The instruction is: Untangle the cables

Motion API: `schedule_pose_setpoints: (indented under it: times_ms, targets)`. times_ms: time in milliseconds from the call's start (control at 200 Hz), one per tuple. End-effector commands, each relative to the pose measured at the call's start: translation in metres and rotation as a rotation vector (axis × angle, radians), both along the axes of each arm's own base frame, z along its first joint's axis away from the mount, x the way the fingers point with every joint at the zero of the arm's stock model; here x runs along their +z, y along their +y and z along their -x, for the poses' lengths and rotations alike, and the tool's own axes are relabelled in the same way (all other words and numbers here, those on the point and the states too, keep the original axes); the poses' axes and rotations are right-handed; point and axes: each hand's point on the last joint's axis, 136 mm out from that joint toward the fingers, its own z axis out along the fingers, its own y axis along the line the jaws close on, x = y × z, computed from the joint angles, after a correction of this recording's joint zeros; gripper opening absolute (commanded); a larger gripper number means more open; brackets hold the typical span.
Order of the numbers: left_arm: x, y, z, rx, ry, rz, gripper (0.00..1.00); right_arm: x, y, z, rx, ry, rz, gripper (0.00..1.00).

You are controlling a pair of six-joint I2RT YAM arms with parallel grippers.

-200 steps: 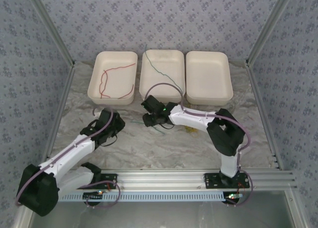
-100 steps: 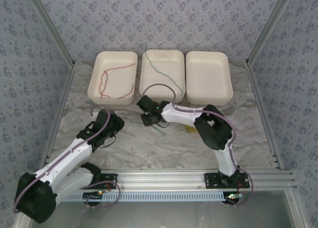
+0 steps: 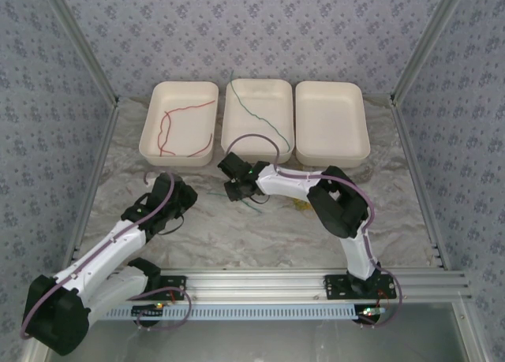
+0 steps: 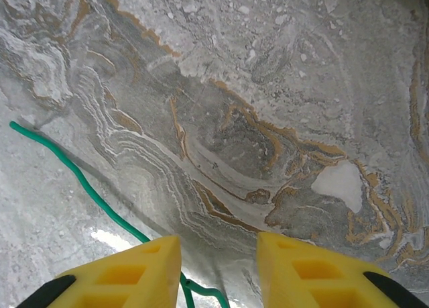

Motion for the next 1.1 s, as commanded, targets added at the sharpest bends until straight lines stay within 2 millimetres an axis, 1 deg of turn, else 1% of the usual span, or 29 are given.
schedule_pose_setpoints:
  times_ms: [0, 90, 150, 220, 310, 420, 570, 630, 665, 739, 754, 764, 829, 874, 934, 954, 994, 1049, 1094]
  targets:
    - [-0.001, 0.0, 0.001, 0.003, 0.01, 0.013, 0.24, -0.001, -0.001, 0.004, -0.011, -0.004, 0.004, 0.39]
    - [-0.002, -0.001, 0.001, 0.001, 0.014, 0.014, 0.23, -0.005, -0.001, 0.004, -0.016, 0.001, 0.012, 0.39]
    - [-0.001, -0.001, 0.001, -0.002, 0.012, 0.015, 0.23, -0.008, -0.004, 0.002, -0.028, 0.003, 0.017, 0.37]
    - [0.0, -0.002, 0.001, -0.005, 0.01, 0.018, 0.23, -0.009, -0.005, 0.0, -0.038, 0.007, 0.008, 0.3]
    - [0.0, -0.002, 0.002, -0.006, 0.011, 0.017, 0.23, -0.008, -0.003, -0.002, -0.035, 0.012, -0.003, 0.25]
    - [0.0, -0.002, 0.002, -0.007, 0.011, 0.017, 0.22, -0.01, 0.0, -0.002, -0.031, 0.021, -0.005, 0.23]
    - [0.003, -0.003, 0.001, -0.009, 0.003, 0.025, 0.22, -0.013, -0.002, -0.002, -0.04, 0.022, -0.002, 0.22]
    - [0.004, -0.004, 0.001, -0.011, 0.002, 0.029, 0.22, -0.014, -0.003, -0.002, -0.042, 0.021, 0.002, 0.2]
    - [0.005, -0.005, 0.001, -0.015, 0.001, 0.033, 0.22, -0.015, -0.004, -0.002, -0.045, 0.019, 0.005, 0.18]
    - [0.007, -0.008, 0.001, -0.024, -0.001, 0.047, 0.23, -0.013, -0.006, -0.004, -0.055, 0.006, 0.01, 0.04]
    - [0.008, -0.009, 0.0, -0.027, -0.002, 0.053, 0.24, -0.013, -0.007, -0.005, -0.059, 0.001, 0.011, 0.0]
    - [0.008, -0.01, 0.0, -0.03, -0.004, 0.057, 0.24, -0.012, -0.007, -0.006, -0.062, -0.003, 0.012, 0.0]
    - [0.013, -0.017, 0.0, -0.047, -0.017, 0.098, 0.32, -0.002, -0.012, -0.009, -0.084, -0.047, 0.013, 0.0]
    - [0.016, -0.024, 0.001, -0.062, -0.025, 0.141, 0.38, 0.01, -0.016, -0.012, -0.103, -0.085, 0.002, 0.0]
    - [0.023, -0.036, 0.0, -0.078, -0.04, 0.213, 0.44, 0.029, -0.021, -0.012, -0.12, -0.136, -0.025, 0.0]
    - [0.027, -0.041, 0.0, -0.084, -0.048, 0.239, 0.45, 0.039, -0.023, -0.013, -0.127, -0.157, -0.04, 0.0]
    - [0.034, -0.05, 0.0, -0.092, -0.061, 0.283, 0.5, 0.05, -0.027, -0.012, -0.134, -0.183, -0.059, 0.0]
    - [0.045, -0.06, -0.002, -0.087, -0.075, 0.333, 0.56, 0.07, -0.031, -0.011, -0.138, -0.222, -0.095, 0.0]
    - [0.053, -0.068, -0.004, -0.076, -0.09, 0.371, 0.59, 0.083, -0.035, -0.009, -0.139, -0.252, -0.121, 0.0]
